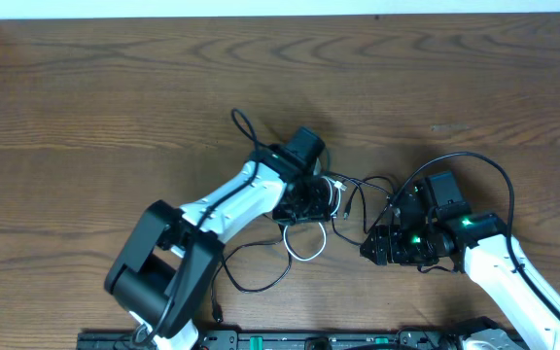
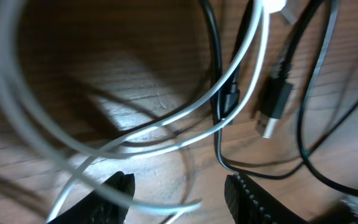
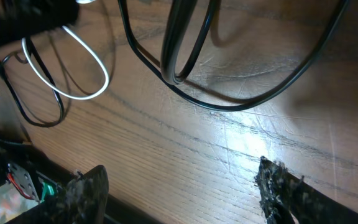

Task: Untangle cables

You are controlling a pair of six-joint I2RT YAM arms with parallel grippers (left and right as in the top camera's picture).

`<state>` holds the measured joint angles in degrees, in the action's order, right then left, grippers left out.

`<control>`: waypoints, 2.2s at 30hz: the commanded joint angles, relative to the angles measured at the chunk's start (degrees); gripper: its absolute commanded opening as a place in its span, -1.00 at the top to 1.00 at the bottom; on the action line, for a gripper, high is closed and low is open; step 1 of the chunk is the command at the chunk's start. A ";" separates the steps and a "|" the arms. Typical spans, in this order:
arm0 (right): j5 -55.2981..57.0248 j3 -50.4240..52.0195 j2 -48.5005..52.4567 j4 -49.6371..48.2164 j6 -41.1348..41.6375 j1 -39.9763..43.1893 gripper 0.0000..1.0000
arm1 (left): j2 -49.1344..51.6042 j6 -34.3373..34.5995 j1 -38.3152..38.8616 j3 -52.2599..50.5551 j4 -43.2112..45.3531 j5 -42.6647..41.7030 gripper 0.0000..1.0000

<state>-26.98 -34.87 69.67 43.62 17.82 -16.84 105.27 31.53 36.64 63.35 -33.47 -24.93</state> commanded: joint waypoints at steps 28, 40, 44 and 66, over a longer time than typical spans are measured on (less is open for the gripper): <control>-25.97 -0.94 -0.57 -24.94 -4.90 -0.50 -0.54 | -38.58 -3.58 -7.91 3.02 11.80 -1.62 0.85; -42.75 -0.94 -0.57 -44.04 -4.59 -0.50 -0.57 | -43.28 -0.11 -8.70 2.99 11.98 -1.68 0.85; -42.36 -0.94 -0.57 -44.37 -4.59 -0.50 -0.63 | -41.77 -0.09 -8.52 2.99 11.96 -1.68 0.85; -34.42 -0.94 -0.57 -57.16 -1.14 -0.50 0.98 | -33.57 3.65 -1.36 2.97 17.46 -8.94 0.66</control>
<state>-62.08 -35.20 69.63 -14.68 15.77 -16.84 71.88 35.59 35.16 65.76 -16.10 -32.12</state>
